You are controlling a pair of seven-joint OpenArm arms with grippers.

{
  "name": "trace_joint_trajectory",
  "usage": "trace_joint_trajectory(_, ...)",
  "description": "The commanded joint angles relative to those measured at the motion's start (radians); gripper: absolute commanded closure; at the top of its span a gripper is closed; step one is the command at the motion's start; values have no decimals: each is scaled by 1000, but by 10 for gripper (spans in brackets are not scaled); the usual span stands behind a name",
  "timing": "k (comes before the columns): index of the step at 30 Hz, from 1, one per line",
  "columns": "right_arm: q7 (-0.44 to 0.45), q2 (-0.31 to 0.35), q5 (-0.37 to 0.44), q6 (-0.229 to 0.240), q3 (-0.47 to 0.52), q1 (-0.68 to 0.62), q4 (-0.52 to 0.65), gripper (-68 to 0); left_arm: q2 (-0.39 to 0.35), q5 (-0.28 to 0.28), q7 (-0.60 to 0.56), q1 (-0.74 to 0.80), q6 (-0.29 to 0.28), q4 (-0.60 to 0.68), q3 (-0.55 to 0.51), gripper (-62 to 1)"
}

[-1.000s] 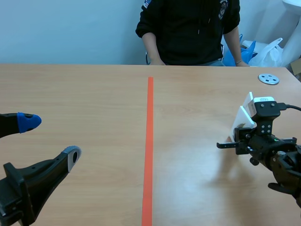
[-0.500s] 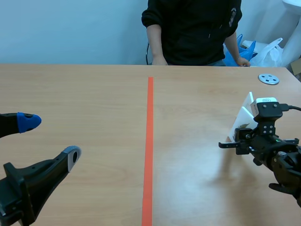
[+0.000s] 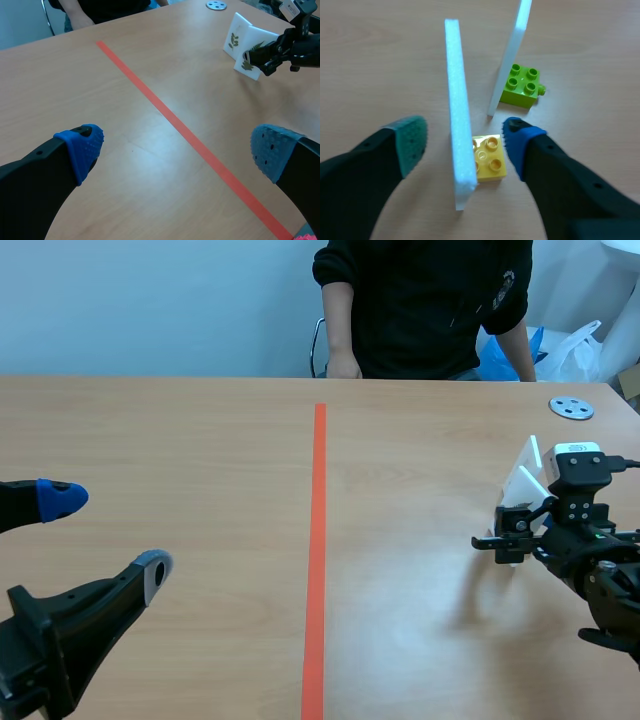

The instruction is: Sort the leaf by its shape. The table is split by an orange tape line. A compound leaf with several leaflets goes to the left side, a simple leaf with one blade goes to the right side. Return to the home posture when a red brick is placed on the table.

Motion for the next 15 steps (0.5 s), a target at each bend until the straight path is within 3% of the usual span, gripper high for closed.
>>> trace_joint_trajectory(1,21,29,8,-3,4,16,34,-374,7,-10,-18,-1,2,14,-3,-623)
trace_joint_trajectory(7,24,43,64,5,4,-17,138,-423,7,-10,-18,-1,2,14,-3,-623)
trace_joint_trajectory(11,12,61,76,9,21,-74,282,-470,7,-10,-17,-1,2,14,-3,-623)
trace_joint_trajectory(15,-4,98,119,30,45,-165,446,-475,7,-10,-16,-1,2,14,-3,-623)
